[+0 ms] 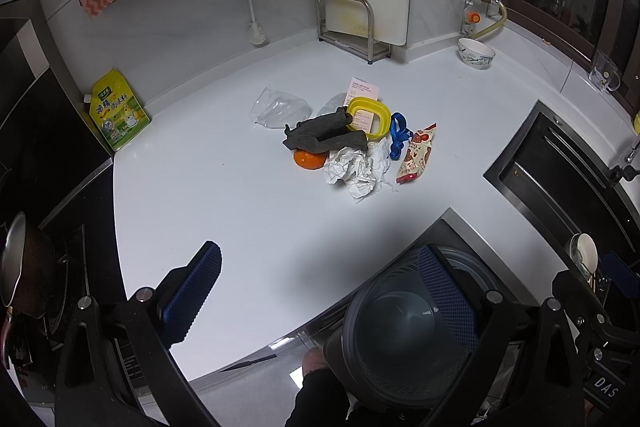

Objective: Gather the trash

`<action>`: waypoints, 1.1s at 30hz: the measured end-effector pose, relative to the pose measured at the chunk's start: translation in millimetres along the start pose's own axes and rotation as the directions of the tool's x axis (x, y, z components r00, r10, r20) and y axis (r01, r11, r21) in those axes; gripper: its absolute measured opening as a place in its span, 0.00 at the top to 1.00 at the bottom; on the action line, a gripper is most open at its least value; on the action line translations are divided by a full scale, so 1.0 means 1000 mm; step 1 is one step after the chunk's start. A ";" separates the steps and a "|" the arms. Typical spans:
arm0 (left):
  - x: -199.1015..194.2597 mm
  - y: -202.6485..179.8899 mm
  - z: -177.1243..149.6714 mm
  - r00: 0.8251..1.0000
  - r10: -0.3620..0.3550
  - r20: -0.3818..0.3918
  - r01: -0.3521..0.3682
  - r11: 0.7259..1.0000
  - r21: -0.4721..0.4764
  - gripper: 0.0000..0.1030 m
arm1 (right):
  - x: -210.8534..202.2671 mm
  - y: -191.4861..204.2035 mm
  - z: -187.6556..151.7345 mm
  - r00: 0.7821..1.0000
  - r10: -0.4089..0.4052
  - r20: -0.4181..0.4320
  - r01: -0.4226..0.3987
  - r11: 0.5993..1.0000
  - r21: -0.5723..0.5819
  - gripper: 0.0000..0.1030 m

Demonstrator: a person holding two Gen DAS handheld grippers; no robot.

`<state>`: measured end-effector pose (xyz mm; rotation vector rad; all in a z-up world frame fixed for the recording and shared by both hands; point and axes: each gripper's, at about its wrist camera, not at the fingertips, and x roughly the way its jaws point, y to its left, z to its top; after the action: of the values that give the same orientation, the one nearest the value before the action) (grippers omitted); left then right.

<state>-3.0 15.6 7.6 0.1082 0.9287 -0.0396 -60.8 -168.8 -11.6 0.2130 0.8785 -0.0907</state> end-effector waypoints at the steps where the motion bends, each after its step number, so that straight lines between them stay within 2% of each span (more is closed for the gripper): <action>1: 0.000 -0.001 0.000 1.000 0.000 0.000 0.000 1.000 -0.001 0.06 | 0.000 0.000 0.000 1.000 0.001 0.000 -0.001 1.000 0.000 0.08; 33: 0.001 -0.002 -0.002 1.000 0.002 0.001 -0.002 1.000 0.000 0.06 | 0.002 0.002 0.000 1.000 0.005 -0.002 -0.005 1.000 -0.004 0.08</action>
<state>-4.4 14.0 5.7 0.1091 0.9278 -0.0379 -58.7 -166.6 -12.7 0.2112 0.8800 -0.0838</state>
